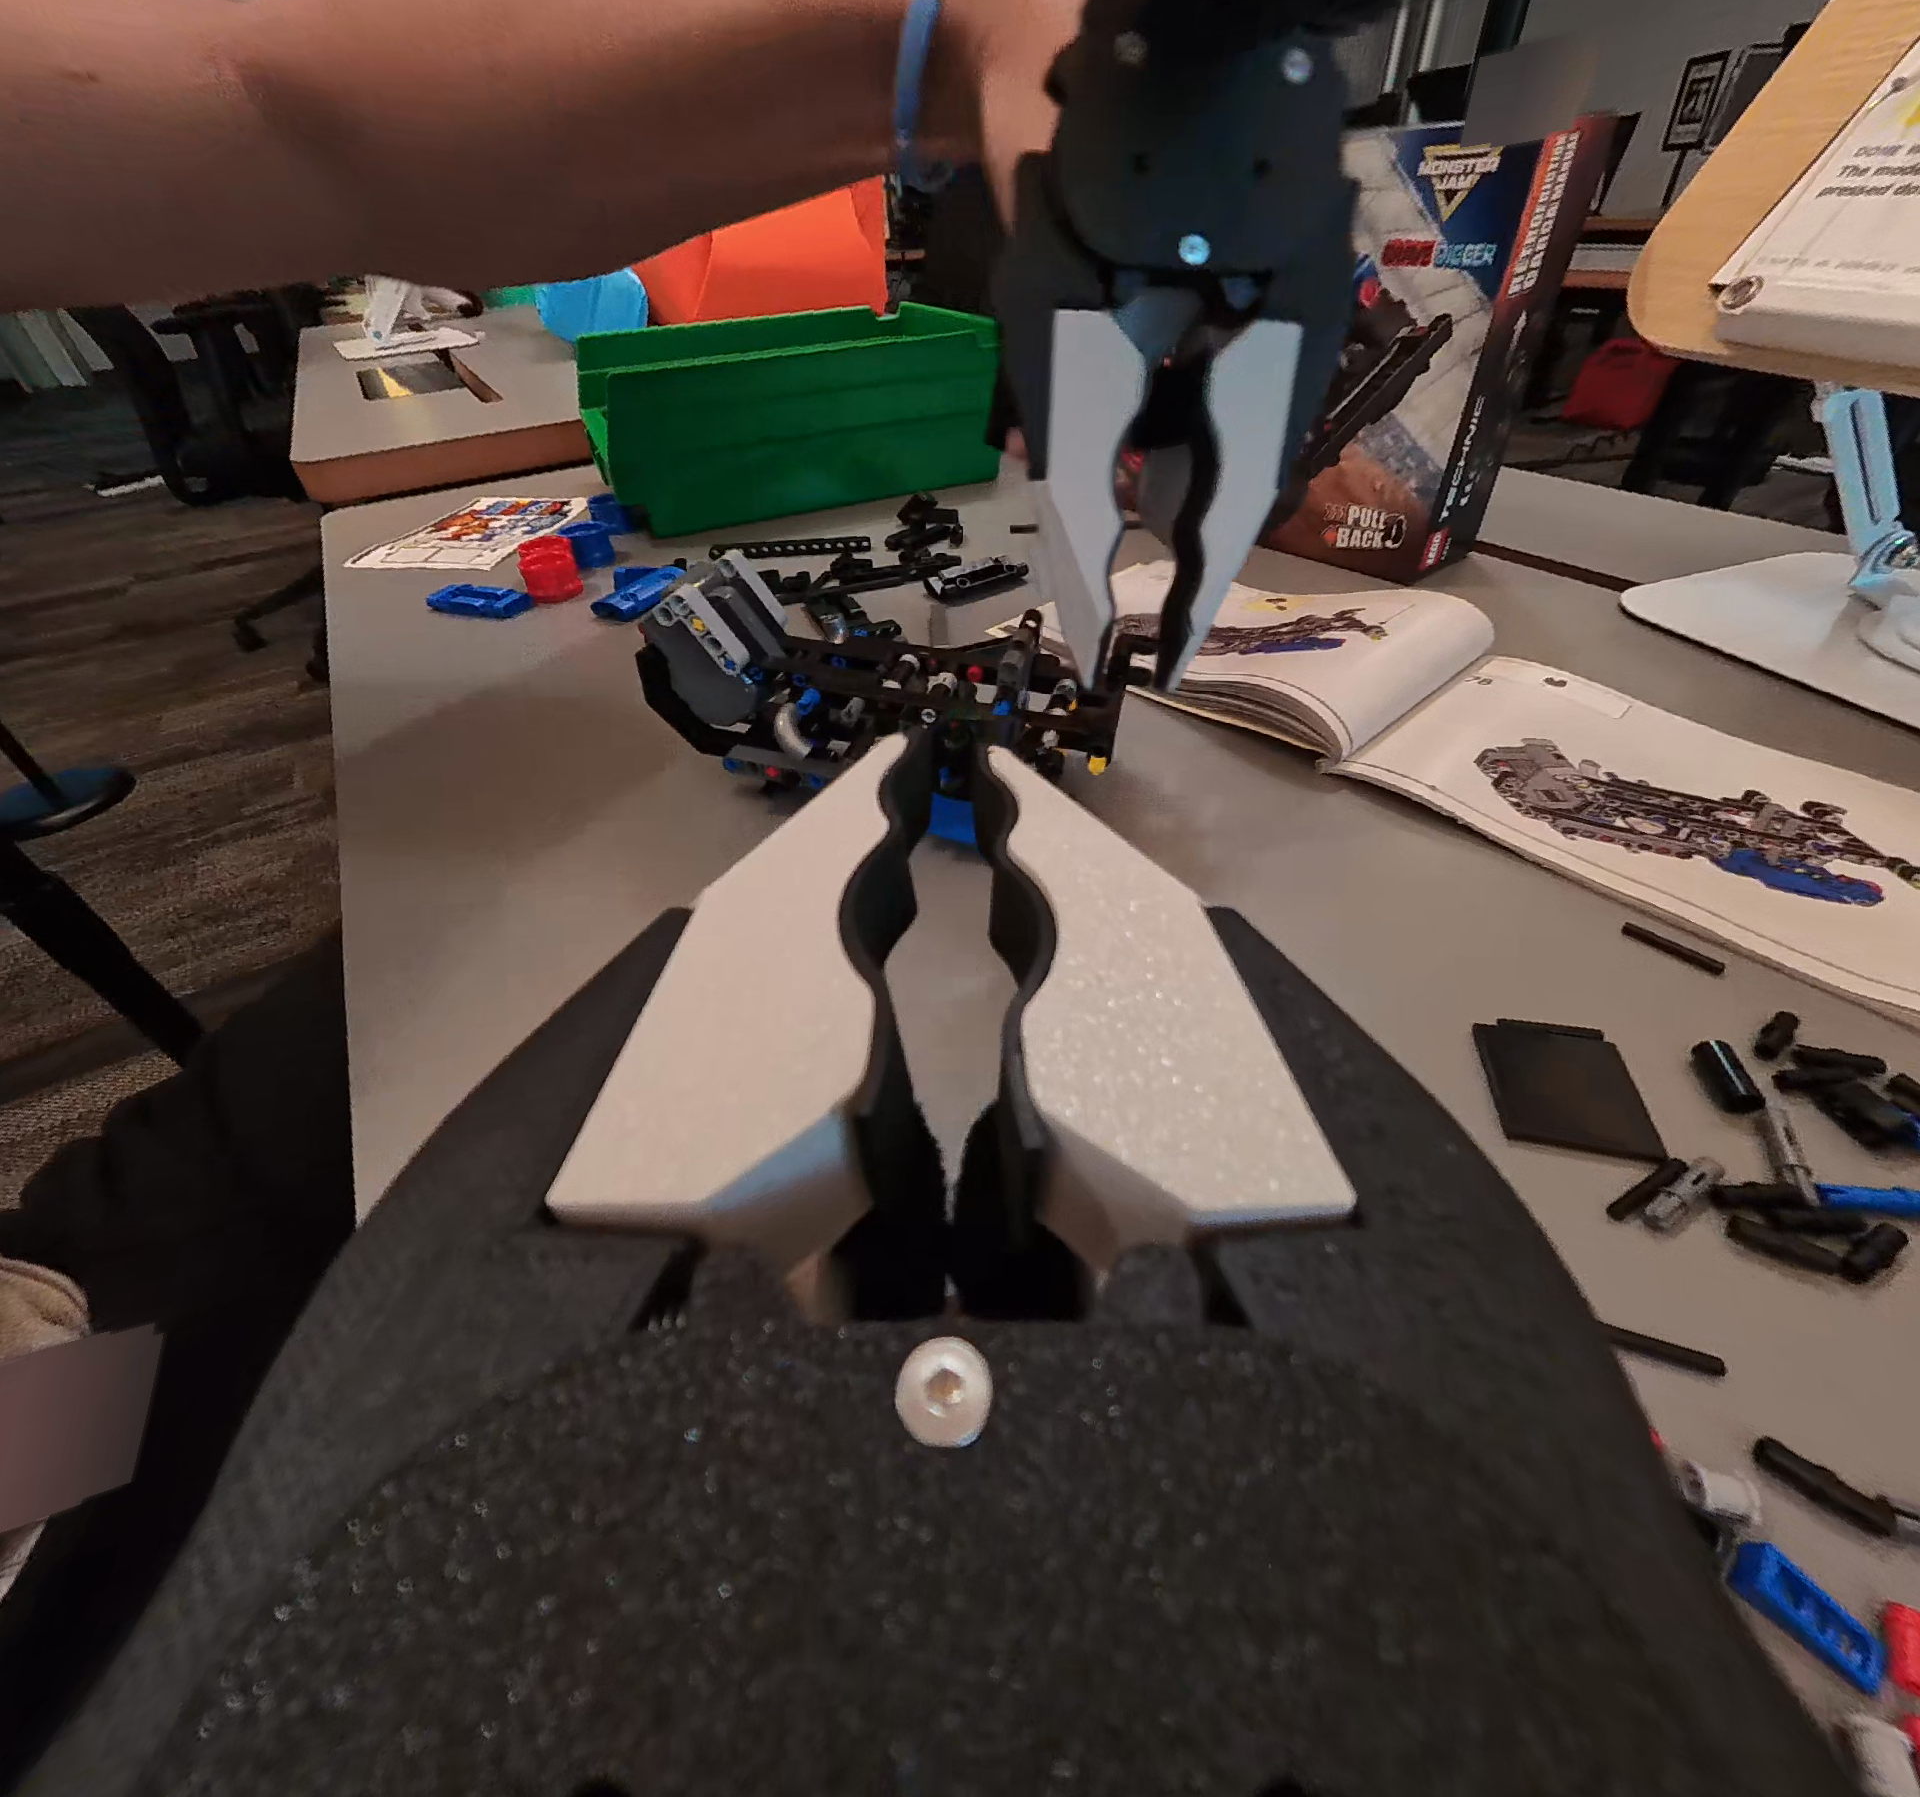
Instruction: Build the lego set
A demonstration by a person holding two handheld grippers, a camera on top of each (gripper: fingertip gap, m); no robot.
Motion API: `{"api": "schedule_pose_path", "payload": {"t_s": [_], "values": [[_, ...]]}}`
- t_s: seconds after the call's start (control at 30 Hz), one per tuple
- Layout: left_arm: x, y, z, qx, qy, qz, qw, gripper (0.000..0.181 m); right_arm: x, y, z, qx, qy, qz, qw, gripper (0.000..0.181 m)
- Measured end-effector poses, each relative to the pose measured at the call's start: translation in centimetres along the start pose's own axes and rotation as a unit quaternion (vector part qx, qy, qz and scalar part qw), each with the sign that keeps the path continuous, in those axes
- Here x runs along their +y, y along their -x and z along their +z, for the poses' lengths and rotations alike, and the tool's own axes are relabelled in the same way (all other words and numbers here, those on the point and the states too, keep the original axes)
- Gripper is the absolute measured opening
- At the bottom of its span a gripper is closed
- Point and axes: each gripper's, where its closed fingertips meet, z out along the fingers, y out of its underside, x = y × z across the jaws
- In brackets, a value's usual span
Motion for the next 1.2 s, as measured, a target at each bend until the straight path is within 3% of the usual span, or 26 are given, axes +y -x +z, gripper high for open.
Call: {"api": "schedule_pose_path", "payload": {"t_s": [0.13,0.27,0.4,0.57,0.77,1.0,1.1,1.2], "values": [[0.4,0.2,0.7,0.115,0.003,-0.059,0.992,0.020,0.0,0.1,0.1,-0.006,0.000,0.002,1.000,0.006],[0.2,-1.0,0.8,0.236,-0.015,-0.106,0.966,0.015,0.1,0.0,0.2,-0.011,0.002,0.015,1.000,0.006],[0.1,-1.1,0.6,0.282,-0.038,-0.108,0.953,0.005,0.0,-0.1,0.2,-0.012,0.001,0.019,1.000,0.006],[0.2,-1.9,-1.5,0.291,-0.058,-0.098,0.950,0.004,0.0,-0.2,0.1,-0.010,-0.001,0.020,1.000,0.006],[-0.9,-4.2,-5.9,0.224,-0.098,-0.078,0.967,0.005,-0.2,-0.1,0.1,-0.009,-0.006,0.015,1.000,0.006],[-0.5,-7.1,-8.1,0.095,-0.111,-0.064,0.987,0.005,-1.0,0.1,-0.3,0.000,-0.031,-0.007,0.999,0.006],[-0.3,-8.0,-8.6,0.029,-0.119,-0.062,0.991,0.004,-2.2,0.2,-0.5,0.026,-0.067,-0.091,0.993,0.006],[-0.4,-9.1,-9.0,-0.023,-0.129,-0.056,0.990,0.004,-3.9,1.6,0.1,0.050,-0.105,-0.246,0.962,0.006]]}}
